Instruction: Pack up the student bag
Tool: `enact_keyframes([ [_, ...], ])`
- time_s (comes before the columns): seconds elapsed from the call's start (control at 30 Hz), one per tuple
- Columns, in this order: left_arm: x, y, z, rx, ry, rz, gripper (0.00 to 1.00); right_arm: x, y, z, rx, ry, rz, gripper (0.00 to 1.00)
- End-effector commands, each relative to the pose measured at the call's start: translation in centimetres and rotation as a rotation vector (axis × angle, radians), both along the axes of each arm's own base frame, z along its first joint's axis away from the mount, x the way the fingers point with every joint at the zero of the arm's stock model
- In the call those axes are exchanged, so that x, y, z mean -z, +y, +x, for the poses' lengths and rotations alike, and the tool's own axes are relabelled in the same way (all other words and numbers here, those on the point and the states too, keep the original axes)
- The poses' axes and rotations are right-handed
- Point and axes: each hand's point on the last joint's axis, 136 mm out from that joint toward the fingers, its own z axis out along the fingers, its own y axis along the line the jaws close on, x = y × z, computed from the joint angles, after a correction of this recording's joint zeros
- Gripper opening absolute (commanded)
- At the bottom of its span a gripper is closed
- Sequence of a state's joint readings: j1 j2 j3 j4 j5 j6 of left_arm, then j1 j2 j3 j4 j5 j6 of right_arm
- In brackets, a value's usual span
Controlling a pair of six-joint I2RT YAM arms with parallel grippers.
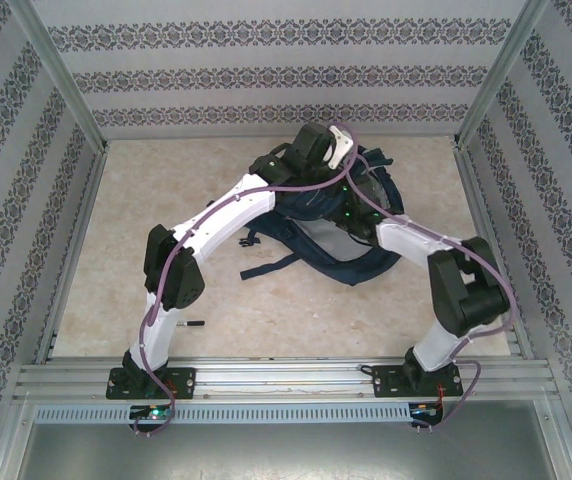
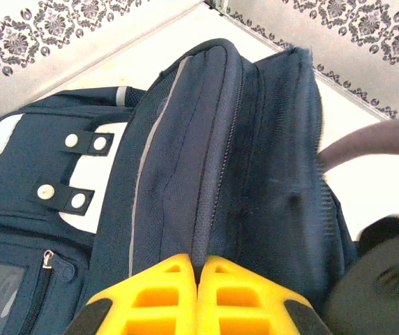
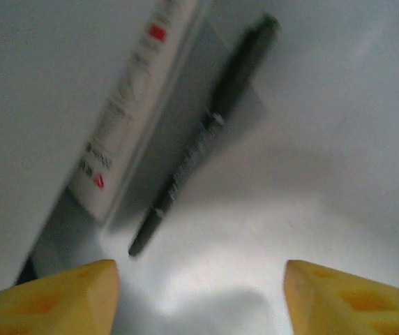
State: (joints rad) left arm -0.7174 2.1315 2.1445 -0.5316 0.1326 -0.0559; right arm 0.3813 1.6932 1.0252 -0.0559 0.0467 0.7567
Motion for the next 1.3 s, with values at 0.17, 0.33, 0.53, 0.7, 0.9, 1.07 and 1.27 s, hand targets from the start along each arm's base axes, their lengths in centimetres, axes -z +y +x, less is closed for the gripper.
enact_keyframes([
  [0.17, -8.0, -1.5, -0.4, 0.057, -0.097, -0.225, 0.0, 1.8, -0.6, 5.4, 0.099, -0.092, -0.249, 0.73],
  [0.33, -7.8, -1.7, 0.0, 0.063, -0.082, -0.254, 0.0, 5.0, -0.7, 6.2, 0.11, 0.023, -0.254, 0.74],
  [0.53, -8.1, -0.4, 0.9, 0.036, -0.061, -0.289, 0.0, 4.2, 0.9, 6.1, 0.029, 0.021, -0.064, 0.7],
  [0.7, -9.8, 0.4, 0.6, 0.054, -0.094, -0.299, 0.0, -0.1, 3.4, 5.7, -0.085, -0.026, 0.198, 0.53],
  [0.9, -10.4, 1.3, 0.6, 0.05, -0.123, -0.276, 0.0, -3.3, 5.4, 5.4, -0.114, -0.056, 0.394, 0.24],
  [1.07, -10.5, 1.7, 0.8, 0.043, -0.115, -0.299, 0.0, -2.4, 7.1, 6.7, -0.093, -0.029, 0.48, 0.27],
  [1.27, -10.6, 1.7, 0.6, 0.049, -0.108, -0.31, 0.0, 1.4, 6.8, 8.7, 0.024, 0.007, 0.466, 0.27],
])
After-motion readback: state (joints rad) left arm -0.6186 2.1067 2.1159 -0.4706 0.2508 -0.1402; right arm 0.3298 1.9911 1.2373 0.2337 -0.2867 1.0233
